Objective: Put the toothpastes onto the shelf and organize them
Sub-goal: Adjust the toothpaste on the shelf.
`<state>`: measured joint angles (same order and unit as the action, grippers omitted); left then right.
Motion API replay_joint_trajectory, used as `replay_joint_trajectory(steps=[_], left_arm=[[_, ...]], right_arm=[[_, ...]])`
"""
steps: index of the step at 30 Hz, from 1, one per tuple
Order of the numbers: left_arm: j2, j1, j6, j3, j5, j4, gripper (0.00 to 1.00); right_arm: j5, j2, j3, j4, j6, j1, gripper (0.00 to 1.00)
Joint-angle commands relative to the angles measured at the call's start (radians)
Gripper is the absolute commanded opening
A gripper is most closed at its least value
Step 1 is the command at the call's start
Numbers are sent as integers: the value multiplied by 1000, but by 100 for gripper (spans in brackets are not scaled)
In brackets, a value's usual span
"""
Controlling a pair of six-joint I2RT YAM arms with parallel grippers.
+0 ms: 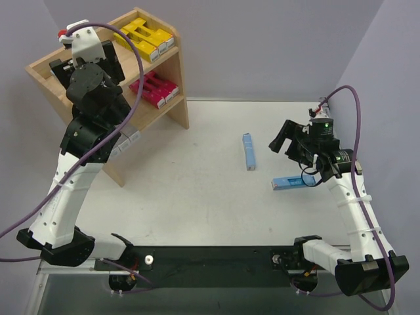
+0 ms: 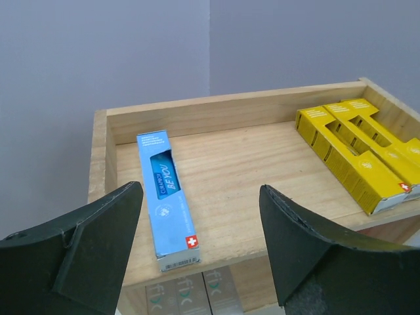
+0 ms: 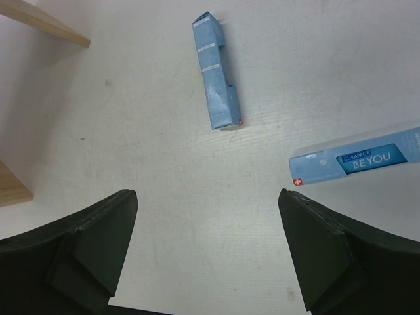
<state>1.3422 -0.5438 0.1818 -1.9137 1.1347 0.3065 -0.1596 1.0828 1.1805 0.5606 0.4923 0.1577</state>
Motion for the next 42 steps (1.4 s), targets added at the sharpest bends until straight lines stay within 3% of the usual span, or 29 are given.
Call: replay_joint_trajectory(steps=[1, 9, 17, 22, 31, 42], left_arm=[[74, -1, -37, -82, -52, 88, 84], [187, 61, -125, -145, -145, 160, 84], [270, 160, -142, -153, -145, 105, 84], [255, 205, -255, -47, -170, 74, 84], [181, 248, -308, 143, -135, 14, 84], [141, 292, -216, 228, -43, -89, 84]], right_arm=[[-11, -18, -15, 5, -15, 2, 94], [-17, -20, -32, 5, -21, 2, 93], [-37, -6, -36, 5, -23, 2, 92], [-40, 3, -33, 5, -24, 2, 92], [-47, 5, -38, 5, -26, 2, 91], [-61, 9, -39, 5, -23, 2, 91]])
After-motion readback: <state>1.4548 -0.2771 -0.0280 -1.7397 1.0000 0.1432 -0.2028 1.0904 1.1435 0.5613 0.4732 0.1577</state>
